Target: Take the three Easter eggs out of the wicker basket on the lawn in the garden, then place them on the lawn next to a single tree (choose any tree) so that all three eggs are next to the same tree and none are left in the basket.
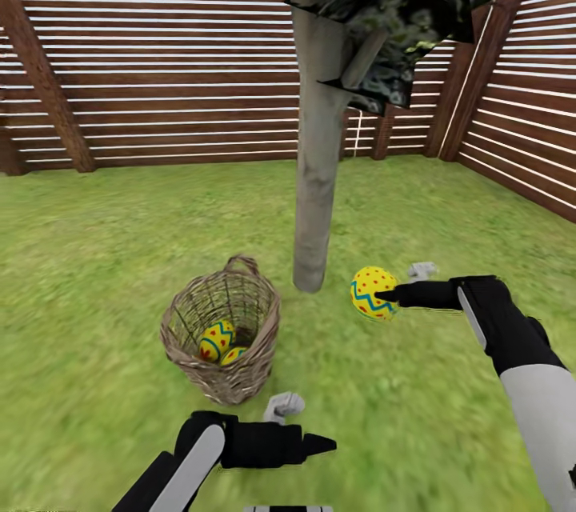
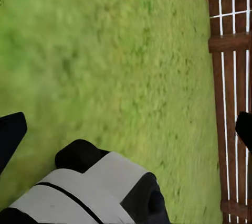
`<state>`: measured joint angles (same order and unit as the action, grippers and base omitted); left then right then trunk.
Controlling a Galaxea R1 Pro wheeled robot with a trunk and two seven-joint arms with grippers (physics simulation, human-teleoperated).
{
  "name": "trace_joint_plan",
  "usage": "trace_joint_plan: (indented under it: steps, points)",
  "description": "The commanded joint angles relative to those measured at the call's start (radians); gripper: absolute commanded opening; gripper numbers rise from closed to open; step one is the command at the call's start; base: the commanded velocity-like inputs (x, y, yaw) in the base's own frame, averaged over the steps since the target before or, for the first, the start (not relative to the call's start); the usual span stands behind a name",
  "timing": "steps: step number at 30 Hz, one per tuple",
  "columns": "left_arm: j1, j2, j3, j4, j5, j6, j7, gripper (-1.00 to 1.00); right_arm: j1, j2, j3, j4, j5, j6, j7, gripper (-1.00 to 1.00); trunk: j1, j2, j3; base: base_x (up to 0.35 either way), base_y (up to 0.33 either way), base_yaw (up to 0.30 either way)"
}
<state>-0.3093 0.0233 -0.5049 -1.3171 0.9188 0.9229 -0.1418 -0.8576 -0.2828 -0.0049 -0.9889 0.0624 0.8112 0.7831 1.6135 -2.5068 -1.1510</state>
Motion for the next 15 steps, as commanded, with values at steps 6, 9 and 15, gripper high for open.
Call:
trace_joint_plan:
  steps: [6,9,15]
  points:
    - [-0.004,-0.006,-0.001,0.003,-0.005,-0.074,-0.013,1.0,0.0,0.009,0.002,0.011,0.005,-0.036,-0.083,-1.0,0.0,0.0,-0.001,0.238,-0.247,0.291]
    - [-0.004,-0.013,0.018,0.001,0.007,-0.076,-0.058,1.0,0.0,0.008,0.002,0.013,0.006,-0.036,-0.085,-1.0,0.0,0.0,-0.001,0.224,-0.136,0.29]
    - [-0.003,-0.08,0.032,0.123,0.042,-0.075,-0.249,1.0,0.0,0.008,0.002,0.015,0.005,-0.037,-0.085,-1.0,0.0,0.0,-0.001,0.044,-0.007,0.148]
